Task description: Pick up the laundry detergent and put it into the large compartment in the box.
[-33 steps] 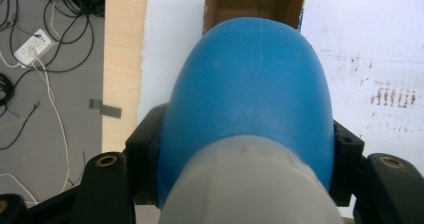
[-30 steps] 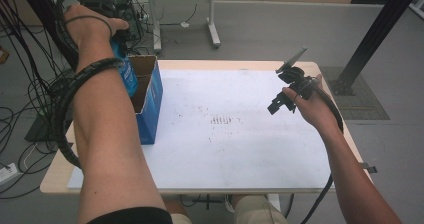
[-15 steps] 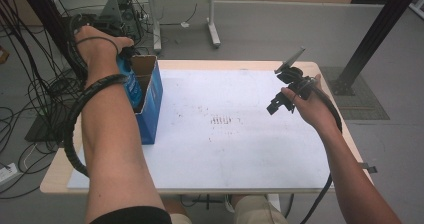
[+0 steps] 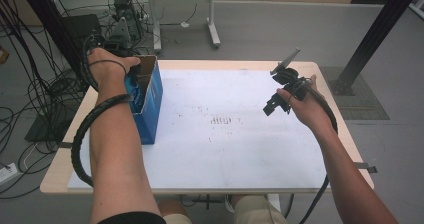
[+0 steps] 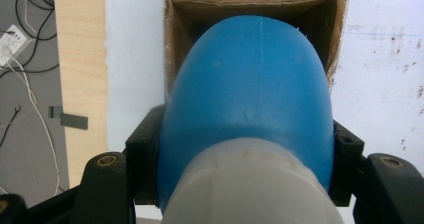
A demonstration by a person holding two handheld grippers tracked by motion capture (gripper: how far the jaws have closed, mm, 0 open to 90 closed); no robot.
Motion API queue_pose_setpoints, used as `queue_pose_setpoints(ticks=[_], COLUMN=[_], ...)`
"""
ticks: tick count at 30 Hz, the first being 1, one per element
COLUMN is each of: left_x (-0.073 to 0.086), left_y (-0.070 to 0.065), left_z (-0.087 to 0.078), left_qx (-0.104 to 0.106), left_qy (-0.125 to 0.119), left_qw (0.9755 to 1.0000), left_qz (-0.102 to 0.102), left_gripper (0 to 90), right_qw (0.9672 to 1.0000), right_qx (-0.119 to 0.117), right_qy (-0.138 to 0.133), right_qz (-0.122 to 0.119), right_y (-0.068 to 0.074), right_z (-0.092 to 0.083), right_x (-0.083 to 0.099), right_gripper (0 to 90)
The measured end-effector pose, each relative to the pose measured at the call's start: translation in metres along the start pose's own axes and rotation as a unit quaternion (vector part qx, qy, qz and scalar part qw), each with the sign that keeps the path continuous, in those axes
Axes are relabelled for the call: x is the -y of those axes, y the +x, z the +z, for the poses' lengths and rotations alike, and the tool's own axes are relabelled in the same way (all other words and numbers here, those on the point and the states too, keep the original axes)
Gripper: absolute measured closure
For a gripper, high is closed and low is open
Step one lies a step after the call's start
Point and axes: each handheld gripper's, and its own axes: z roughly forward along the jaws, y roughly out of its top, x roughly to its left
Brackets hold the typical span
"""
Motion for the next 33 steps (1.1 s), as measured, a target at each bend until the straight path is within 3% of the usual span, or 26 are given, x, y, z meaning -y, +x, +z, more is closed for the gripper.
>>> queue_pose_setpoints(ticks=[7,15,33], left_x=[0.000,0.001,0.005], left_y=[-0.010,-0.012,-0.008], left_z=[0.019,0.037,0.065], left_qx=[-0.004,0.000,0.001], left_qy=[0.004,0.007,0.015], left_qw=[0.9999,0.9999,0.9998], left_qz=[0.013,0.012,0.016], left_gripper=[36.8,36.8,36.7], right_qw=[1.0000,1.0000,0.9999], right_qx=[0.003,0.003,0.006], right_qy=[0.004,0.008,0.012], right_qz=[-0.001,0.002,0.004], right_y=[0.002,0.001,0.003], right_z=[0.002,0.005,0.007], right_x=[-0.001,0.000,-0.001], right_gripper=[8.8,8.8,8.8])
